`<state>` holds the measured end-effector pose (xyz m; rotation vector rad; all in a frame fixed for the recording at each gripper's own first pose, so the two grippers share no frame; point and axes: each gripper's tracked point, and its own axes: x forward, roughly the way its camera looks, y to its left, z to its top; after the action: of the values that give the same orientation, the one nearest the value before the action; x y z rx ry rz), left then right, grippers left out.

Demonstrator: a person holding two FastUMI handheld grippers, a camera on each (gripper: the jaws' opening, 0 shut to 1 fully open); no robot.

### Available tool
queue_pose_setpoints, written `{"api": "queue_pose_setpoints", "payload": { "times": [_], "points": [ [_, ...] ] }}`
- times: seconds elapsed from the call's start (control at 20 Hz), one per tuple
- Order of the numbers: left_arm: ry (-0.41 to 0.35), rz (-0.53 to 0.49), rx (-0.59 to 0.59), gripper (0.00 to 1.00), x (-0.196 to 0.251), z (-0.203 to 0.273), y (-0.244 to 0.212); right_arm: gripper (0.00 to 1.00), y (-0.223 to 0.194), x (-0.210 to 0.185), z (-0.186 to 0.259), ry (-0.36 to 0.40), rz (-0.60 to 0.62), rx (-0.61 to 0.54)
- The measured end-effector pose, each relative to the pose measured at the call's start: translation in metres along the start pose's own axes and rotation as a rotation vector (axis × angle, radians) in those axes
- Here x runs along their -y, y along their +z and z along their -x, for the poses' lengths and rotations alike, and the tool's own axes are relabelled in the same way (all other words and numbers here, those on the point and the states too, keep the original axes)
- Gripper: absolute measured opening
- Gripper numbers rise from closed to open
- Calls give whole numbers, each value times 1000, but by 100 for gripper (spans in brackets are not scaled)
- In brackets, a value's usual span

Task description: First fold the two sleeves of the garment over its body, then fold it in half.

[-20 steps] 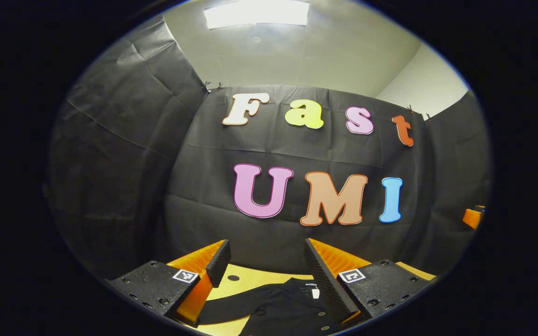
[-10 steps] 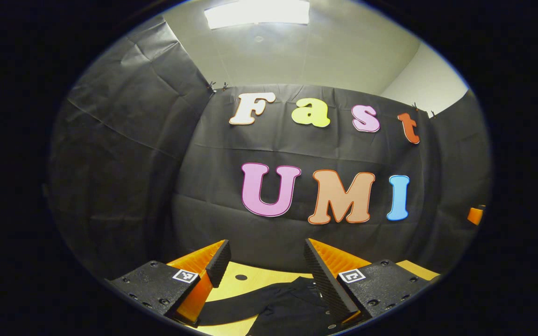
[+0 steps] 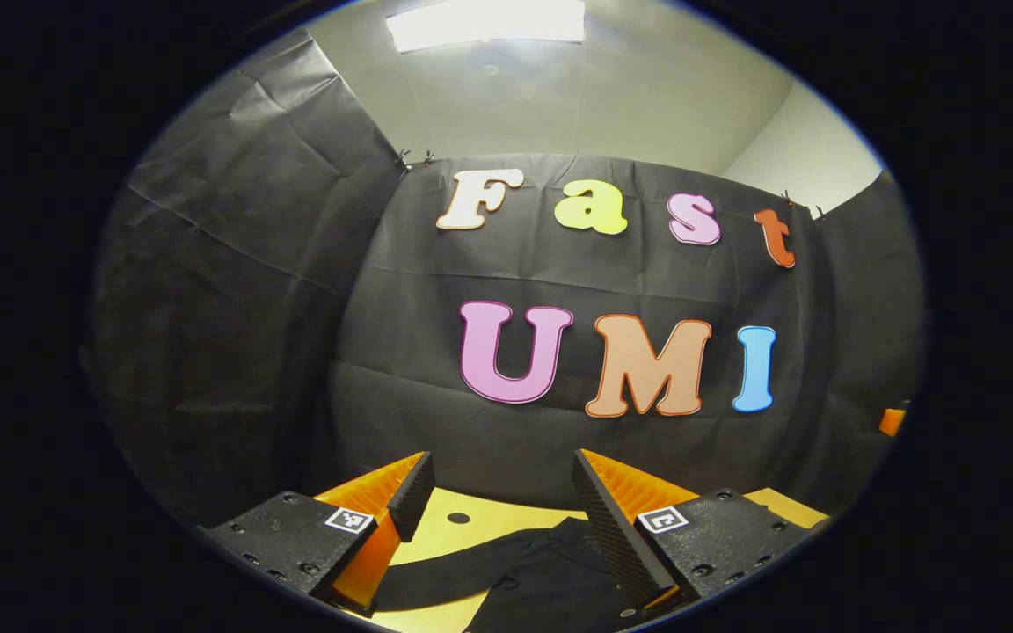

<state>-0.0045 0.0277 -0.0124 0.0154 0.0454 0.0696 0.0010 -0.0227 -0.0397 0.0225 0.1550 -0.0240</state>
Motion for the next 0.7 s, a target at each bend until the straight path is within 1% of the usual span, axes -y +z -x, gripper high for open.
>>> {"api": "queue_pose_setpoints", "payload": {
  "times": [0.1,0.15,0.2,0.25,0.7],
  "points": [
    [7,-1,-10,93,-3,3,-3,97,-3,5,1,-12,1,-4],
    [10,-1,-15,92,-4,3,-4,97,-4,6,1,-15,4,-4],
    [14,0,-21,92,-4,5,-7,94,-4,6,2,-15,6,-4],
    [15,1,-26,92,-5,7,-9,97,-4,5,2,-14,6,-5],
    [25,-1,-42,93,-7,7,-13,97,-13,11,0,-25,10,-25]
  ]
}}
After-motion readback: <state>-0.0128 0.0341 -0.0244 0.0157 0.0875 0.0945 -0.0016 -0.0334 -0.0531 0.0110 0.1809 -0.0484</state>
